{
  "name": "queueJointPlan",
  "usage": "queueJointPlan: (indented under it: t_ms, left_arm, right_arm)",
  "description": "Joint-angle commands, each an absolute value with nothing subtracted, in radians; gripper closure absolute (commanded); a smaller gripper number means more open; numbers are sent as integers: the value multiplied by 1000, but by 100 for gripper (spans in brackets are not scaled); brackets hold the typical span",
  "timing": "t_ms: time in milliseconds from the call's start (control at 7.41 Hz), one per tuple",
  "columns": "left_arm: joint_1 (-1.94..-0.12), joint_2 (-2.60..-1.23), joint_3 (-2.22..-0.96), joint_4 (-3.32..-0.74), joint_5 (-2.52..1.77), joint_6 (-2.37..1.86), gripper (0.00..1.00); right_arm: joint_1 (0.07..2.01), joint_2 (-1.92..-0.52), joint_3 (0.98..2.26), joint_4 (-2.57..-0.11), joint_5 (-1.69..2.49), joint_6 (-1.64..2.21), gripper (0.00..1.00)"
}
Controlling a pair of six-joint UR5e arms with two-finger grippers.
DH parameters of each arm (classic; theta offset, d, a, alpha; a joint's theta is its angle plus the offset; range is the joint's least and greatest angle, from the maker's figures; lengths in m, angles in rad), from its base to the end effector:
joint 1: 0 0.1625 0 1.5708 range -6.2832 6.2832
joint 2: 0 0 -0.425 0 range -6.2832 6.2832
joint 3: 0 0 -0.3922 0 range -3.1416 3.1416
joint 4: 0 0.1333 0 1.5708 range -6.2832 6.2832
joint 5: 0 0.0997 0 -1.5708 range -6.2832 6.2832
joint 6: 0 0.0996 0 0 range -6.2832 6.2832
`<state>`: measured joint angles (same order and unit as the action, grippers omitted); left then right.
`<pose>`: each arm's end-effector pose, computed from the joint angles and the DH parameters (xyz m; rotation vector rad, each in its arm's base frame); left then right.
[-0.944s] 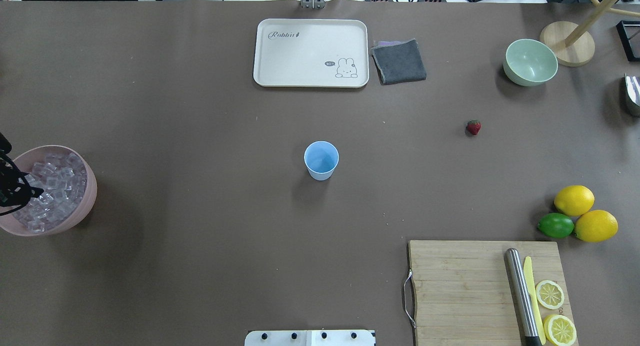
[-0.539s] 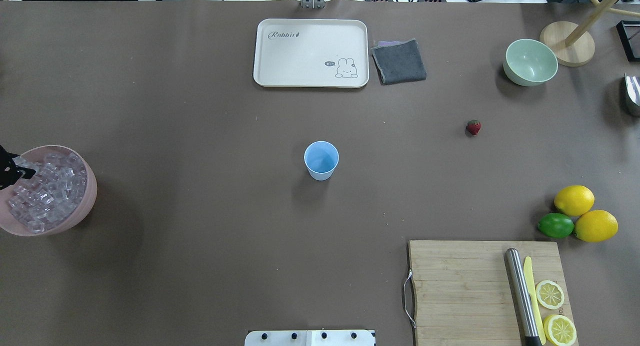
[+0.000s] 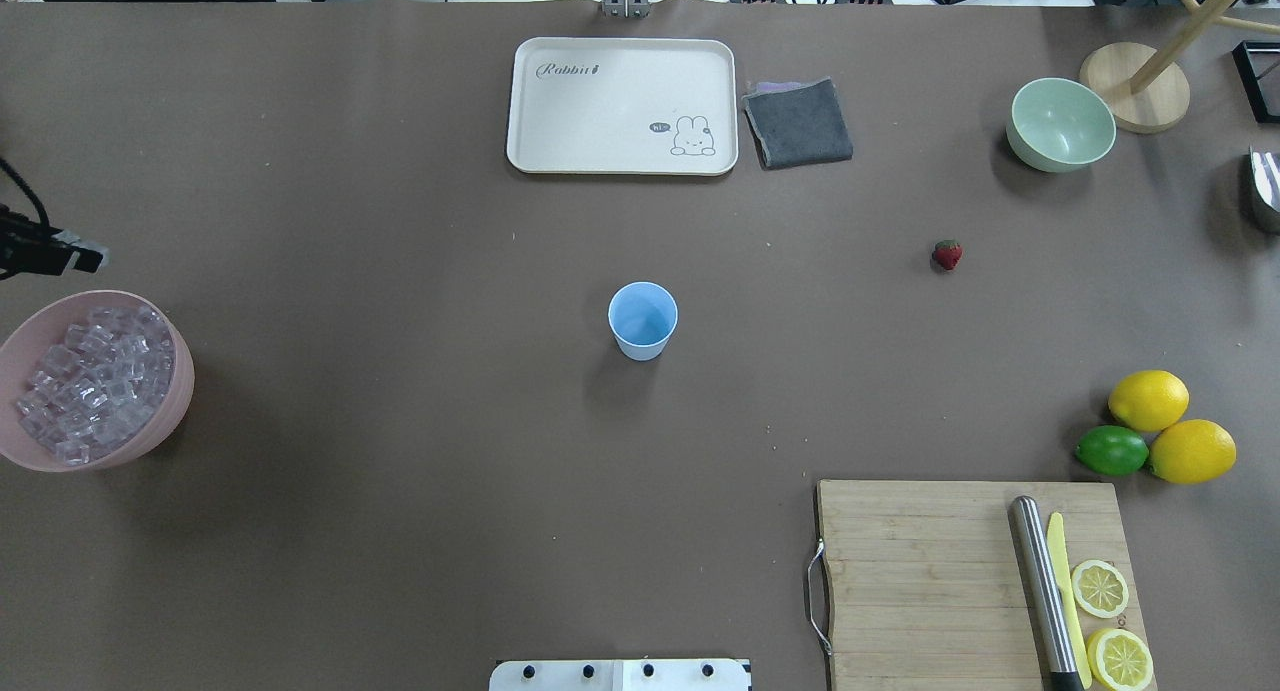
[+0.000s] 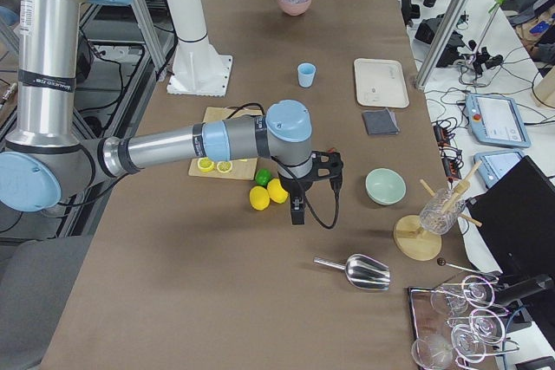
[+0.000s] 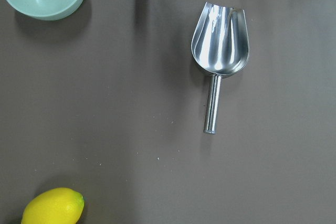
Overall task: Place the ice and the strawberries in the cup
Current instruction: 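Lift the ice cube and carry it toward the light-blue cup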
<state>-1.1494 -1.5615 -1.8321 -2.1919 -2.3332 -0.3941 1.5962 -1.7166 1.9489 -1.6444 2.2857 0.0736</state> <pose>0.1437 -0.4782 0.4596 0.4792 0.9837 0.3569 0.0789 -0.4284 0.5512 0.1346 -0.7168 0.0378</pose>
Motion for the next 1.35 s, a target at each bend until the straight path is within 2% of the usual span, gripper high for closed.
queueJointPlan:
  t_ms: [0,539,944,1214]
  left_arm:
    - [-1129,-1711,-1842,-2190,-2344,-739,100]
    - [-754,-1958,-1827,-2177,-1951,-1239,100]
    - [-581,-2087,-1770,-2172,-1701,-1411,100]
    - [-490,-2210,-1731,-2047,-1545,-1466,100]
  right_arm:
    - [1597,-1717,1948,-1644,2286,74,0]
    - [1595,-1713,1947,-1644,2286,74,0]
    - [1595,-1709,1945,-1644,2286,74,0]
    - [1595,-1709,1945,-1644,2286,74,0]
